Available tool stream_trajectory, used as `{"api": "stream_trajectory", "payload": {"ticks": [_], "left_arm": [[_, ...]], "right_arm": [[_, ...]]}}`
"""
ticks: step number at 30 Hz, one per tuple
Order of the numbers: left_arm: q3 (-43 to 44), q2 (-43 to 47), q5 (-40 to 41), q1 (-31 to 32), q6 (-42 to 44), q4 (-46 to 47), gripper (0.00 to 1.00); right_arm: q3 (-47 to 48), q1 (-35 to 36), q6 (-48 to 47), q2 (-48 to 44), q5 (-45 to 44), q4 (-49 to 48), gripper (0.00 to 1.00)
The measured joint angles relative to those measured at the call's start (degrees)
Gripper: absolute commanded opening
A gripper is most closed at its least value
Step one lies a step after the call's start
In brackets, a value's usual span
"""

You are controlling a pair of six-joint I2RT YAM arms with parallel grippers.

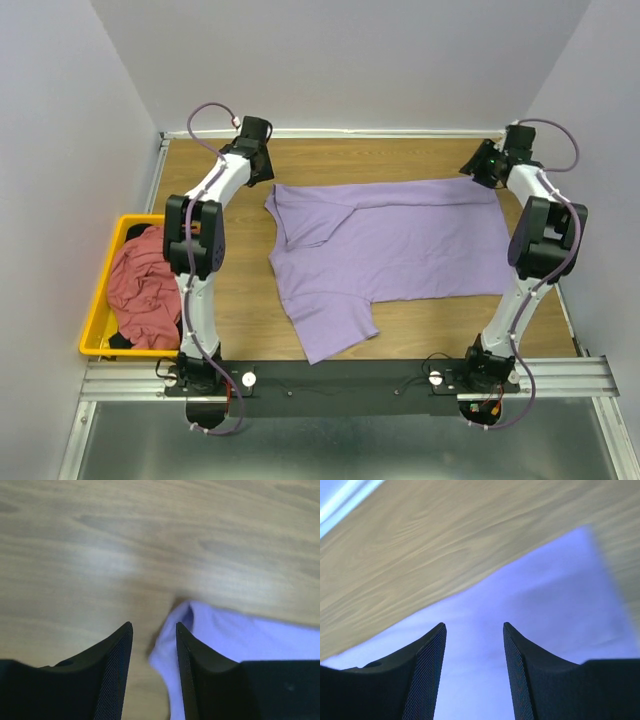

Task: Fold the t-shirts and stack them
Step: Fold the tshirt

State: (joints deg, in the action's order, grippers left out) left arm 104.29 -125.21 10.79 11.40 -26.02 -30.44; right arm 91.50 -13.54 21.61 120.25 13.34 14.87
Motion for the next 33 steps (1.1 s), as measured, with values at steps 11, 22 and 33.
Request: {"api": "stream_trajectory", "payload": {"ticks": [11, 22, 33], "left_arm": [[-25.1, 26.9, 5.1, 21.1, 8.5, 8.2, 0.42], [-29.3, 20.1, 5.0, 32.1, 10.5, 10.8, 0.38], [-24.7, 10.9, 7.7, 32.1, 13.1, 11.9, 0.33]], "right_arm": [[-16.8, 17.0, 3.4, -17.0, 0.7, -0.9, 0.57], [-34.9, 17.6, 5.6, -30.2, 0.6, 0.5, 0.57], [-42.6, 17.6, 6.9, -38.9, -0.6, 0.5, 0.57]]}}
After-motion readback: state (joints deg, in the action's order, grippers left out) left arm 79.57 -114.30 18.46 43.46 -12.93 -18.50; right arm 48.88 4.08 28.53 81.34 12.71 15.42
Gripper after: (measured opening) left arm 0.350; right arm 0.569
